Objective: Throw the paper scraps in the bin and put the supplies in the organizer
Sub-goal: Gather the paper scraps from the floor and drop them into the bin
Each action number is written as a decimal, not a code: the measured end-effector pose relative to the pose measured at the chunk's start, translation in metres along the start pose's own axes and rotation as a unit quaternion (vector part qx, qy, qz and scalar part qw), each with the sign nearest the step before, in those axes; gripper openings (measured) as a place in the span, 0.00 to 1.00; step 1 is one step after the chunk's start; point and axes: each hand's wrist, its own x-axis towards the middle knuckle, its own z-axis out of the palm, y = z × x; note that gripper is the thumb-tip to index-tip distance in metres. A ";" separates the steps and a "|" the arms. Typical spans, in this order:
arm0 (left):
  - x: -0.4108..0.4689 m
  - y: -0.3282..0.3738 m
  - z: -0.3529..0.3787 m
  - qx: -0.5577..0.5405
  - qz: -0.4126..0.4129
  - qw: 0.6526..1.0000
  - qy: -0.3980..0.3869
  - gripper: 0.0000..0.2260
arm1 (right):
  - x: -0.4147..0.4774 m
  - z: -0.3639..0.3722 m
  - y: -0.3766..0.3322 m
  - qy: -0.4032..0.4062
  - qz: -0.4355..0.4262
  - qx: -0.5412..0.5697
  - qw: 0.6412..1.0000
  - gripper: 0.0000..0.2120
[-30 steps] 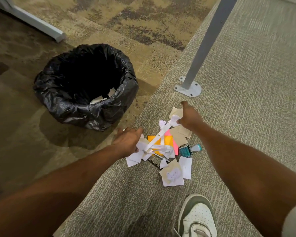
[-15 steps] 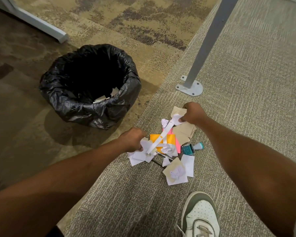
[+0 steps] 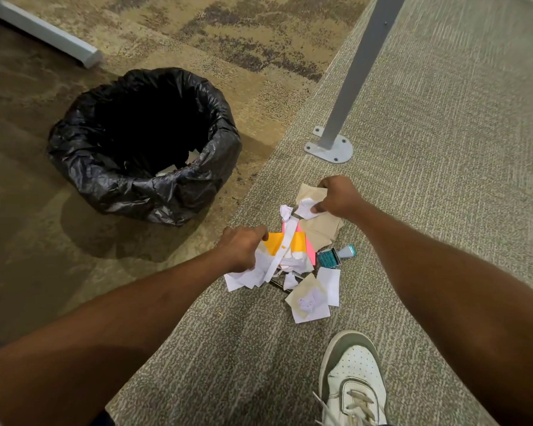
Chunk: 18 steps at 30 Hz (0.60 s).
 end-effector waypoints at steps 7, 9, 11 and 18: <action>-0.005 -0.007 -0.012 -0.078 0.014 0.996 -0.041 0.27 | -0.005 -0.006 -0.002 -0.007 -0.011 0.008 1.000 0.20; -0.009 -0.008 -0.018 -0.077 0.034 0.996 -0.036 0.24 | -0.006 -0.010 -0.005 -0.010 -0.020 0.008 1.000 0.20; -0.014 -0.008 -0.024 -0.080 0.050 0.995 -0.030 0.19 | -0.007 -0.012 -0.010 -0.011 -0.027 0.004 1.000 0.19; -0.031 -0.008 -0.049 -0.102 0.061 0.993 -0.011 0.10 | -0.007 -0.015 -0.032 -0.010 -0.057 -0.009 0.998 0.17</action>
